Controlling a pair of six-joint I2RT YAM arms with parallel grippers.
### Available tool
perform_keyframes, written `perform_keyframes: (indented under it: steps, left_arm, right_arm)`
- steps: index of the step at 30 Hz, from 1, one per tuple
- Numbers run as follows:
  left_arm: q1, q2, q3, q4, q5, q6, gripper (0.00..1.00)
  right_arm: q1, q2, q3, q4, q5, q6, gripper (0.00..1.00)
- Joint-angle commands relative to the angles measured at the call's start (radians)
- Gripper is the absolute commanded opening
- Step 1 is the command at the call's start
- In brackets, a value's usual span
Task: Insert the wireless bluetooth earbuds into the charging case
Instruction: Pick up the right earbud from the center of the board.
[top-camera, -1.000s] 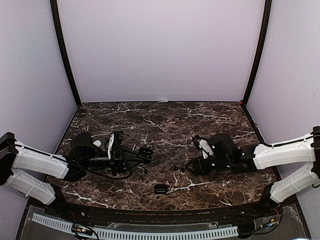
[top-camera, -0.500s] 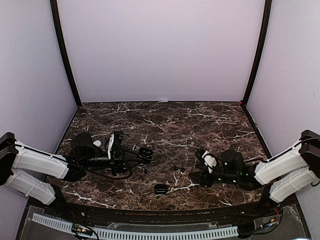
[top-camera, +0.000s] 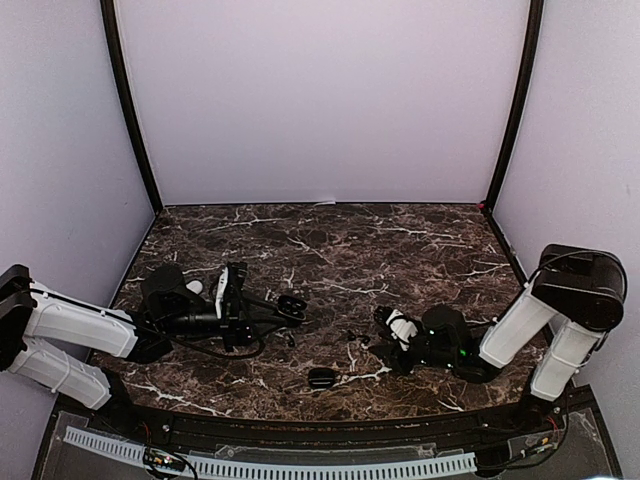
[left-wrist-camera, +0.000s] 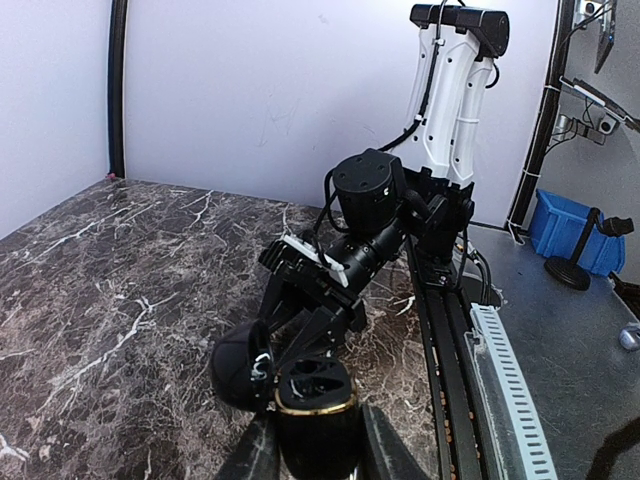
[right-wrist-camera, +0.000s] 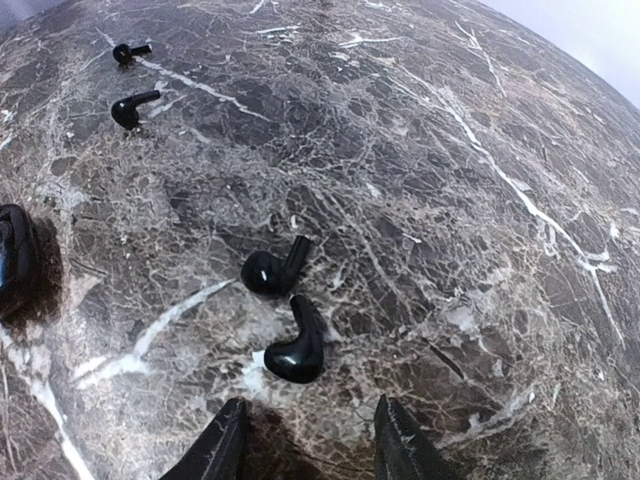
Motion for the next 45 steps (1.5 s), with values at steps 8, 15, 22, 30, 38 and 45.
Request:
perform_keyframes:
  steps: [8,15,22,30,38,45]
  left_arm:
    - [-0.004,-0.007,0.004,0.006,0.013,0.002,0.31]
    - [-0.004,-0.01,0.004,0.004,0.011,0.004,0.31]
    - [-0.004,-0.008,0.006,0.002,0.012,0.004,0.32]
    - [-0.004,0.009,0.016,-0.001,0.047,0.005,0.31]
    - [-0.005,0.063,0.045,-0.009,0.121,-0.002,0.31]
    - [-0.008,0.103,0.074,-0.034,0.141,0.001,0.31]
  right_arm:
    - [0.004,0.113,0.069,0.075,-0.045,-0.051,0.33]
    - [0.004,0.127,0.08,0.074,-0.045,-0.048,0.22]
    - [0.005,0.098,0.076,0.063,-0.038,-0.048,0.13]
    - [0.005,0.0,0.052,0.033,-0.051,-0.042,0.11]
    - [0.02,-0.14,0.052,-0.08,-0.037,-0.039,0.1]
    - [0.046,-0.32,0.053,-0.218,-0.016,-0.047,0.09]
